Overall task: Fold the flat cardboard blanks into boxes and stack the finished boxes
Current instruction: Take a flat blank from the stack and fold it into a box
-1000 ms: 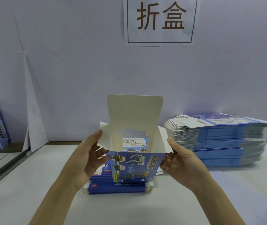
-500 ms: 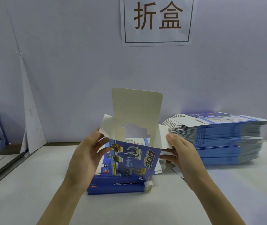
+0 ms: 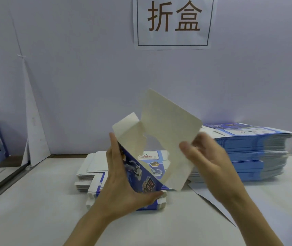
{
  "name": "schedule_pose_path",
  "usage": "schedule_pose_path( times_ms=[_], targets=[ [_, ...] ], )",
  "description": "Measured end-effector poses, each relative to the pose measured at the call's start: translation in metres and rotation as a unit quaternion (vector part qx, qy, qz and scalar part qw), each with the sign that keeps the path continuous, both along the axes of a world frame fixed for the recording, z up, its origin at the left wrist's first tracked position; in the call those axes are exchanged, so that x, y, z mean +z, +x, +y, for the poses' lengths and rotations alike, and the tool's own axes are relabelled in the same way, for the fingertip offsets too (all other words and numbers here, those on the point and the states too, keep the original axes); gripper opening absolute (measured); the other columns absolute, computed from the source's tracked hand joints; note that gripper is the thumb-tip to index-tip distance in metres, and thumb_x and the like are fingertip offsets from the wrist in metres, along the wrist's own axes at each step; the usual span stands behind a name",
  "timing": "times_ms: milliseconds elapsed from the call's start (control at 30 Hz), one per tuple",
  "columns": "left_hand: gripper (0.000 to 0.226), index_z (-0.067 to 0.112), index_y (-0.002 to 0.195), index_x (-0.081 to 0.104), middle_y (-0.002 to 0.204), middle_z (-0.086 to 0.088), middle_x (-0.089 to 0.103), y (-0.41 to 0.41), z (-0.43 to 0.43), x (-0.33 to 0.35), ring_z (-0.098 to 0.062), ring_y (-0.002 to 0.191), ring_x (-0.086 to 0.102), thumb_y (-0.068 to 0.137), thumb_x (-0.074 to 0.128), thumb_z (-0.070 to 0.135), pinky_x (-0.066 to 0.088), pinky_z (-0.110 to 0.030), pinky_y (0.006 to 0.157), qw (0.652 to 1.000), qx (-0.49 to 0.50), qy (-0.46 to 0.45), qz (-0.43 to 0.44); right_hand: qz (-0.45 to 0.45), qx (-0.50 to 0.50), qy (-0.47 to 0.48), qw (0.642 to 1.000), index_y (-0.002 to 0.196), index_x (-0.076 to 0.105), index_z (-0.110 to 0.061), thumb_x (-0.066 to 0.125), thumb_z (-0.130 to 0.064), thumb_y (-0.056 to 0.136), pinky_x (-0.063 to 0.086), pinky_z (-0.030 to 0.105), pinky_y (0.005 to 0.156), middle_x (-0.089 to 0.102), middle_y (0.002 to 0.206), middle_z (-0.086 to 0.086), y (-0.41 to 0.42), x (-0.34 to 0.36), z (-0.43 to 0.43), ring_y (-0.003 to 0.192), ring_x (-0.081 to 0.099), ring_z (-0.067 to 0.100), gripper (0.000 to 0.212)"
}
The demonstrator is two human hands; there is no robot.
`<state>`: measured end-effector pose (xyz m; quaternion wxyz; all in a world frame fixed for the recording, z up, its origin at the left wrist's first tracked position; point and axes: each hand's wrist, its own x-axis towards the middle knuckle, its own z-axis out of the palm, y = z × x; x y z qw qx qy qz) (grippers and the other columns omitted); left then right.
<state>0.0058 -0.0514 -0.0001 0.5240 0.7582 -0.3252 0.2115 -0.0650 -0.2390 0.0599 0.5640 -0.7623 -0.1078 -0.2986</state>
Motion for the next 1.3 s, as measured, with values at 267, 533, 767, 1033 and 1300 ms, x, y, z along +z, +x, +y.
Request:
schedule_pose_path(
  times_ms=[267,533,767,1033,1300],
  targets=[
    [0.118,0.017,0.147,0.015,0.154,-0.006,0.010,0.003,0.005,0.002,-0.018,0.142,0.024,0.062,0.058,0.086,0.010,-0.002,0.109,0.984,-0.025,0.156,-0.081,-0.107,0.013,0.035,0.994,0.096,0.069,-0.022,0.052,-0.030,0.091,0.044,0.013,0.061,0.070,0.077,-0.012,-0.012,0.012,-0.001,0.069,0.058,0.004,0.019],
    [0.142,0.052,0.142,-0.022,0.147,0.036,-0.003,0.002,0.013,0.007,0.021,0.134,0.009,0.044,0.079,0.070,0.017,0.011,0.090,0.990,-0.022,0.122,-0.067,0.049,0.065,0.254,0.964,0.092,0.072,-0.013,0.046,-0.013,0.096,0.054,0.023,0.055,0.066,0.085,0.003,0.000,0.009,-0.021,0.072,0.059,0.011,0.026],
    [0.142,0.056,0.138,-0.025,0.147,0.041,-0.011,0.003,0.010,0.003,0.020,0.136,0.000,0.047,0.084,0.064,0.009,0.009,0.096,0.989,-0.024,0.131,-0.061,0.055,0.166,0.315,0.933,0.075,0.078,-0.021,0.065,-0.031,0.071,0.057,0.025,0.060,0.071,0.081,0.001,0.002,0.009,-0.024,0.072,0.068,0.010,0.018],
    [0.147,0.052,0.141,-0.024,0.146,0.041,-0.005,0.008,0.012,0.005,0.017,0.137,0.011,0.043,0.086,0.060,0.018,0.002,0.100,0.992,-0.017,0.113,-0.053,0.194,0.139,0.511,0.826,0.101,0.070,0.003,0.048,-0.008,0.097,0.059,0.028,0.052,0.075,0.090,0.013,0.034,-0.018,-0.030,0.073,0.074,0.021,0.025],
    [0.159,-0.003,0.145,0.029,0.148,-0.032,0.032,0.001,0.004,0.026,-0.040,0.139,0.031,0.023,0.033,0.099,0.028,-0.037,0.114,0.996,0.007,0.006,0.094,0.304,0.145,0.536,0.774,0.128,0.057,0.009,0.052,-0.011,0.099,0.037,0.051,0.113,0.055,0.134,0.030,0.053,-0.054,-0.004,0.130,0.051,0.038,0.036]
  ],
)
